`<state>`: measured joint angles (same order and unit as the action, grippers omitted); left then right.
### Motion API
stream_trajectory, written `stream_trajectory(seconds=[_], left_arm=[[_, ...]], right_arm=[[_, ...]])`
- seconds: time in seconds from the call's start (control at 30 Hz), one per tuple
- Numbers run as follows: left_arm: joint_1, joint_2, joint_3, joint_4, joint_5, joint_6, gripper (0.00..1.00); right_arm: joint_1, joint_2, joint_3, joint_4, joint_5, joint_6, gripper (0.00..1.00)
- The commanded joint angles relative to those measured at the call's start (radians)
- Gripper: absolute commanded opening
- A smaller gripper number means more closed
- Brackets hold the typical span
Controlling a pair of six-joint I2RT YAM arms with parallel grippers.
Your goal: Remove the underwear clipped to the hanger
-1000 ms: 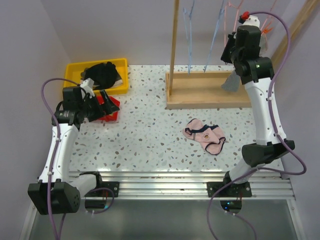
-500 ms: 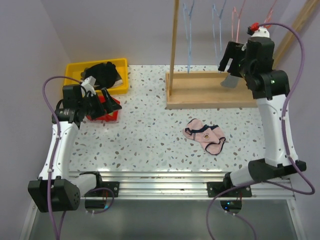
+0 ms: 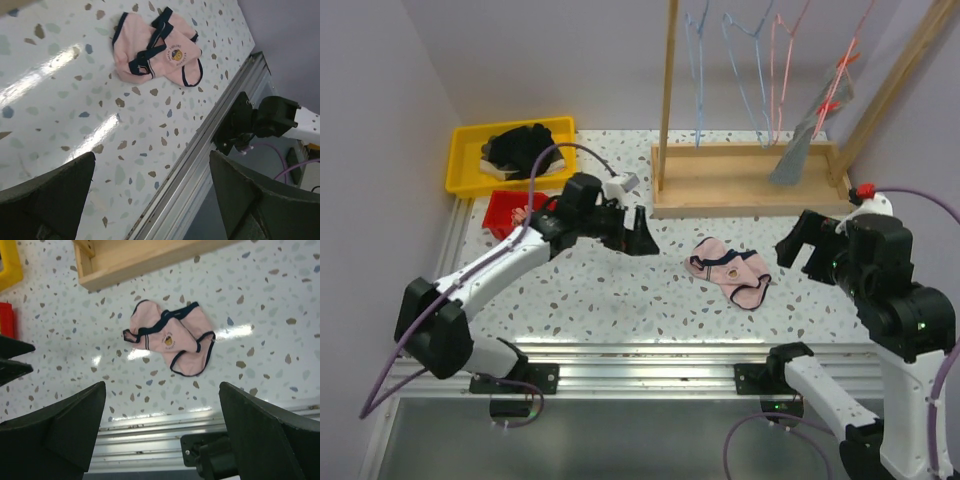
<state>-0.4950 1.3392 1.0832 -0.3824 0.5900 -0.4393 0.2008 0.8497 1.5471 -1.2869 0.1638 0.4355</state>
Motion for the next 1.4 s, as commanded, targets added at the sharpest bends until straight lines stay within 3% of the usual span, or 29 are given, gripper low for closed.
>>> stream_trajectory(seconds=[0.0,0.17,0.43,0.57,0.73,0.93,1.03,1.13,1.17,1.23,1.33,1.37], left_arm=[[-0.169,0.124,0.024,0.203,-0.139,-0.036,1.0],[-0.399,0.43,0.232,0.226,-0.422,0.028,1.0],[-0.539,0.666,0.352,0.476,-0.636,0.071,1.0],[-0.617,0.77,0.382,0.586,-0.798,0.186,1.0],[-0.634,0.954,0.613,0.467,-0.82,0.192,1.0],[-0.634,1.046,0.656,0.43,-0.829,0.194,0.99],[-0.634,1.065,0.649,0.415,-0.814,0.197,0.84],[-0.629,1.084,0.643,0.351,-0.78,0.185,0.36],[-0.631,1.078,0.632,0.317,-0.792,0.168,0.0],[-0.629,1.034,0.528,0.313,-0.809,0.146,0.0],[-0.628,0.824,0.297,0.352,-0.93,0.096,0.0],[-0.619,0.69,0.243,0.33,-0.993,0.058,0.0]], right_arm=[[-0.003,-0.083,-0.08,-0.143,-0.023,0.072,0.98],[-0.001,-0.19,-0.177,-0.219,-0.041,0.12,0.99],[-0.004,-0.25,-0.179,-0.267,-0.047,0.128,0.98],[-0.003,-0.261,-0.179,-0.269,-0.058,0.129,0.99],[-0.003,-0.264,-0.183,-0.269,-0.073,0.137,0.99],[-0.001,-0.271,-0.179,-0.276,-0.075,0.131,0.98],[-0.001,-0.271,-0.182,-0.267,-0.078,0.129,0.96],[-0.001,-0.268,-0.185,-0.259,-0.081,0.124,0.93],[-0.003,-0.267,-0.188,-0.255,-0.079,0.121,0.93],[-0.001,-0.265,-0.188,-0.252,-0.083,0.12,0.91],[-0.003,-0.268,-0.194,-0.244,-0.089,0.12,0.89],[-0.003,-0.273,-0.2,-0.244,-0.092,0.12,0.88]])
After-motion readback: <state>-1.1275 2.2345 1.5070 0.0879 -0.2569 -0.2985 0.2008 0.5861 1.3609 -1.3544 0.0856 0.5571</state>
